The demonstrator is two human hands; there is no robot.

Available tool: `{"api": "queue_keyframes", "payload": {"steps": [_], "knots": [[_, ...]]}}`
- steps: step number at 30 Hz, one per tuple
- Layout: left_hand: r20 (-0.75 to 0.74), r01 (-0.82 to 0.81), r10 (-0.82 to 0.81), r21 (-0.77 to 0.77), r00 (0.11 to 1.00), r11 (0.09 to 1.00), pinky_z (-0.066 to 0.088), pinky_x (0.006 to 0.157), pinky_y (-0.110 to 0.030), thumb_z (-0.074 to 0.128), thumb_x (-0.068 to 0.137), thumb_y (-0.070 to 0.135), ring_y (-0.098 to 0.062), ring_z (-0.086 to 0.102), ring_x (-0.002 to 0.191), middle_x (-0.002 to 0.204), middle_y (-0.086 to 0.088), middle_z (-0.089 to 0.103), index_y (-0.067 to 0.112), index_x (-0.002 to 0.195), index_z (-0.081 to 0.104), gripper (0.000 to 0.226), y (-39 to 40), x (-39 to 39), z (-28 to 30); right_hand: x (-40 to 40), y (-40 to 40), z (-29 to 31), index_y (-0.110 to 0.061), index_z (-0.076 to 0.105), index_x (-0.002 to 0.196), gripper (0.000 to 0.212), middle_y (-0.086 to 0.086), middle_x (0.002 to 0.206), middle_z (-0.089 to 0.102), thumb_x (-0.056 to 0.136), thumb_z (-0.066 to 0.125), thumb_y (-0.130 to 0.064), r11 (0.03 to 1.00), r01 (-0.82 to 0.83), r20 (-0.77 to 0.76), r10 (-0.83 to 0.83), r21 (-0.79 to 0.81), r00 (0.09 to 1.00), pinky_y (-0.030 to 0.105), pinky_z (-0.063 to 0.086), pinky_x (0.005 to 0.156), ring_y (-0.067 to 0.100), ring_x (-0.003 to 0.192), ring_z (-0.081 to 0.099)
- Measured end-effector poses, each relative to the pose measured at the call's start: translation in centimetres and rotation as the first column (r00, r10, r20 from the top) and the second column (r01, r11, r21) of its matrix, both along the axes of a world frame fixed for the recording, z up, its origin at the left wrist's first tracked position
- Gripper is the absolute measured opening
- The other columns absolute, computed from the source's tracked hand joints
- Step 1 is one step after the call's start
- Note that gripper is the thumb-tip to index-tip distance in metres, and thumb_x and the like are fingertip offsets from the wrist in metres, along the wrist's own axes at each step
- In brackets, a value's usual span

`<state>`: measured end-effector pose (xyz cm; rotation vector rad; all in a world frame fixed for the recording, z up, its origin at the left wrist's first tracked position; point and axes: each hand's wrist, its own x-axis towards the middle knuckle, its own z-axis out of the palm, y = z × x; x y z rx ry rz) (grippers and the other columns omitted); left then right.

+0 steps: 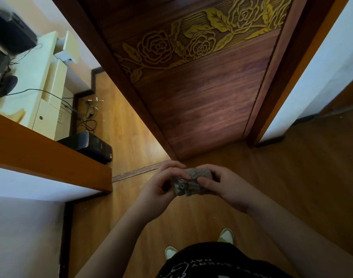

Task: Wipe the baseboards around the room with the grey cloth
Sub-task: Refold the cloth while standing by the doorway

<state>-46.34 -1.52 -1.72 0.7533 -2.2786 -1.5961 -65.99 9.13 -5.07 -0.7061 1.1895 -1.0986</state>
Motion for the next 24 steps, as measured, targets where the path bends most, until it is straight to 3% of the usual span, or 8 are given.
{"api": "queue_keyframes", "payload": {"steps": [3, 5, 9, 14, 17, 19, 22, 24], "knots": [[0.004, 0.104, -0.108, 0.244, 0.994, 0.964, 0.054, 0.097, -0.038, 0.073, 0.087, 0.022, -0.018, 0.051, 0.129, 0.141, 0.011, 0.043, 0.032, 0.138, 0.045, 0.059, -0.5, 1.1, 0.1, -0.1, 0.0, 0.0, -0.022, 0.063, 0.121, 0.032, -0.006, 0.112, 0.068, 0.089, 0.068, -0.025, 0.998, 0.023, -0.159, -0.031, -0.051, 0.987, 0.025, 0.055, 0.080, 0.009, 0.104, 0.065], [0.062, 0.069, -0.093, 0.317, 0.994, 0.946, 0.053, 0.099, -0.037, 0.078, 0.083, 0.037, -0.017, 0.054, 0.127, 0.138, 0.012, 0.048, 0.035, 0.146, 0.034, 0.077, -0.6, 1.3, 0.0, -0.1, -0.1, 0.0, -0.027, 0.062, 0.117, 0.031, -0.017, 0.108, 0.066, 0.087, 0.071, -0.026, 0.995, 0.011, -0.309, -0.042, -0.102, 0.950, 0.018, 0.053, 0.078, 0.002, 0.103, 0.063], [0.215, -0.072, 0.049, 0.102, 0.975, 0.992, 0.058, 0.090, -0.036, 0.073, 0.073, 0.066, -0.003, 0.062, 0.110, 0.116, 0.028, 0.057, 0.048, 0.127, 0.048, 0.062, -0.2, 0.4, 0.2, 0.5, -0.4, 0.1, -0.030, 0.061, 0.114, 0.037, -0.024, 0.108, 0.063, 0.081, 0.077, -0.030, 0.972, -0.023, -0.450, -0.087, -0.233, 0.889, 0.014, 0.051, 0.079, -0.003, 0.105, 0.060], [0.130, -0.082, 0.080, 0.008, 0.988, 0.997, 0.055, 0.086, -0.018, 0.080, 0.075, 0.042, -0.001, 0.061, 0.110, 0.117, 0.024, 0.060, 0.043, 0.120, 0.057, 0.051, -0.2, 0.4, 0.7, -0.2, -0.5, 0.5, -0.036, 0.063, 0.113, 0.045, -0.022, 0.114, 0.063, 0.077, 0.081, -0.017, 0.959, -0.024, -0.427, -0.102, -0.281, 0.898, 0.017, 0.052, 0.084, 0.001, 0.112, 0.059], [0.069, -0.092, 0.097, -0.064, 0.993, 0.994, 0.054, 0.086, -0.019, 0.081, 0.078, 0.022, -0.002, 0.061, 0.110, 0.114, 0.025, 0.060, 0.036, 0.119, 0.057, 0.049, 0.1, 0.3, 1.2, -0.2, -0.5, 0.5, -0.040, 0.064, 0.111, 0.053, -0.019, 0.115, 0.063, 0.074, 0.082, -0.007, 0.962, 0.017, -0.326, -0.109, -0.272, 0.939, 0.020, 0.054, 0.082, 0.004, 0.113, 0.059], [0.012, -0.112, 0.114, -0.106, 0.993, 0.988, 0.054, 0.087, -0.018, 0.081, 0.079, 0.016, -0.003, 0.061, 0.110, 0.113, 0.025, 0.061, 0.036, 0.117, 0.056, 0.050, 0.2, 0.3, 1.5, 0.2, -0.5, 0.3, -0.039, 0.063, 0.111, 0.055, -0.015, 0.116, 0.064, 0.072, 0.081, -0.003, 0.968, 0.101, -0.162, -0.140, -0.228, 0.977, 0.025, 0.055, 0.081, 0.009, 0.114, 0.060], [-0.030, -0.182, 0.180, -0.231, 0.983, 0.956, 0.053, 0.086, -0.016, 0.083, 0.076, 0.018, 0.000, 0.060, 0.109, 0.113, 0.028, 0.060, 0.043, 0.114, 0.053, 0.055, 1.1, 0.0, 1.5, 1.1, -0.5, -0.4, -0.029, 0.063, 0.119, 0.051, -0.001, 0.120, 0.065, 0.075, 0.077, -0.005, 0.958, 0.233, 0.116, -0.216, -0.169, 0.969, 0.027, 0.054, 0.085, 0.019, 0.116, 0.061], [-0.005, -0.233, 0.244, -0.315, 0.970, 0.920, 0.052, 0.087, -0.014, 0.082, 0.074, 0.030, 0.003, 0.058, 0.109, 0.112, 0.032, 0.058, 0.046, 0.115, 0.050, 0.054, 1.9, -0.4, 1.5, 1.7, -0.6, -0.8, -0.019, 0.059, 0.128, 0.051, 0.010, 0.128, 0.062, 0.080, 0.069, -0.005, 0.950, 0.288, 0.325, -0.237, -0.118, 0.916, 0.029, 0.052, 0.091, 0.024, 0.121, 0.059]]}}
